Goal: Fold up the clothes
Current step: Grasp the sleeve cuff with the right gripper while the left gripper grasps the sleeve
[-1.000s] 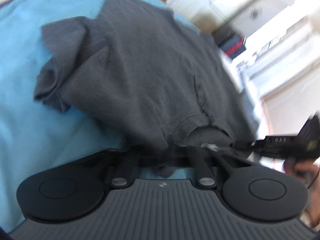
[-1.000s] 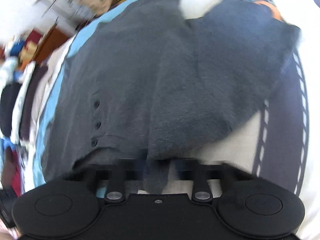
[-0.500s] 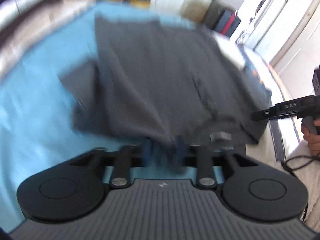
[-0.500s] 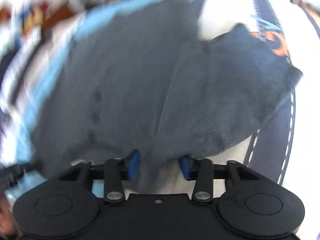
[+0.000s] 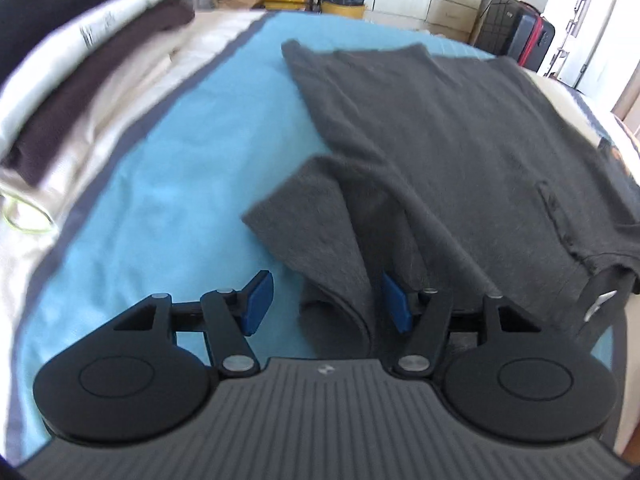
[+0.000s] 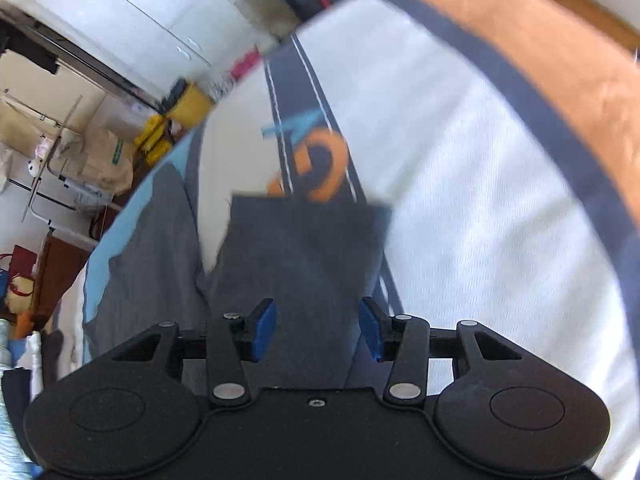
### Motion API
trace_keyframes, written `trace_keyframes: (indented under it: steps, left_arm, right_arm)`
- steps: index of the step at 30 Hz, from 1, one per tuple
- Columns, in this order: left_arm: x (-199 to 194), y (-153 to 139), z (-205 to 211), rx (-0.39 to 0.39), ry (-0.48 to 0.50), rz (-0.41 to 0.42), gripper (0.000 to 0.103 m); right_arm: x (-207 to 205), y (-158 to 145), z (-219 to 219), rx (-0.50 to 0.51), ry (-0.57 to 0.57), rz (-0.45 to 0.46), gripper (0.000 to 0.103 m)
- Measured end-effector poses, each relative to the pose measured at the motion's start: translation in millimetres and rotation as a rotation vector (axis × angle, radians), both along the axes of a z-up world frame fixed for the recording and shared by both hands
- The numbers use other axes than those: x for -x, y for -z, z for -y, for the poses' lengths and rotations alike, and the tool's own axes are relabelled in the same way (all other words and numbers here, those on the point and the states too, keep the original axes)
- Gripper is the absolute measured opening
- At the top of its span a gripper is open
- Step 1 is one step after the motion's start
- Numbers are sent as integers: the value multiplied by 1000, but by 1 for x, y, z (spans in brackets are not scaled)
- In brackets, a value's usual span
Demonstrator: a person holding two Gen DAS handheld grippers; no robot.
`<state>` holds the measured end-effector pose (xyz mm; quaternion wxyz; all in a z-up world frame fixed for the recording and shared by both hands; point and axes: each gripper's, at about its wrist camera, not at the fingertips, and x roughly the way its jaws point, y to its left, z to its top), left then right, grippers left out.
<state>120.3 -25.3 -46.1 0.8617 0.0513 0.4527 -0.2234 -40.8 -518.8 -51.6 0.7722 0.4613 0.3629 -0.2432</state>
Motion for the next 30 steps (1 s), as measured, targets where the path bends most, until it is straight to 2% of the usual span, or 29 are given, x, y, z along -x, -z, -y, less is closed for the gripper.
trace_keyframes:
  steps: [1,2,3,5,7,9,13,14,16,18,19,21,23,24,27,30]
  left_arm:
    - [1,7,1,-6,-16,3,44]
    - [2,11,0,-22,-34,21,8]
    - [3,11,-4,-20,-50,18,8]
    - [4,10,-13,-15,-81,11,6]
    - [6,9,-22,-10,-112,5,6]
    - [7,8,-31,-5,-144,-2,7]
    - [11,5,-49,4,-206,-16,8]
    - [11,5,-53,7,-222,-19,8]
    - [13,4,-62,11,-253,-26,9]
    - [16,-1,-64,7,-260,-7,9]
    - [19,-4,-61,6,-255,14,11]
    - [24,-8,-62,25,-239,42,14]
    - [25,-6,-64,47,-221,36,23]
    - [26,-3,-65,59,-212,23,25]
    - [27,2,-64,76,-187,6,25]
    - [28,-1,-61,87,-171,22,25]
  right_arm:
    - [-2,0,0,5,9,-15,51]
    - [-4,2,-1,10,20,-28,54]
    - [-6,4,-5,17,37,-38,61]
    - [-12,10,-2,24,55,-64,65]
    - [-19,13,-9,62,22,-90,67]
    - [-24,12,-16,109,-16,-114,74]
    - [-39,7,-25,211,-56,-171,74]
    - [-42,5,-27,249,-55,-189,72]
    - [-49,3,-30,339,-77,-247,55]
    - [-54,5,-30,404,-117,-285,8]
    - [-54,5,-29,424,-129,-289,2]
    - [-45,-5,-29,463,-93,-232,2]
    - [-23,-38,-34,649,8,-88,2]
    - [-12,-48,-34,690,32,-16,1]
    - [-2,-45,-21,595,51,-27,1]
    - [0,-35,-17,580,38,-70,1]
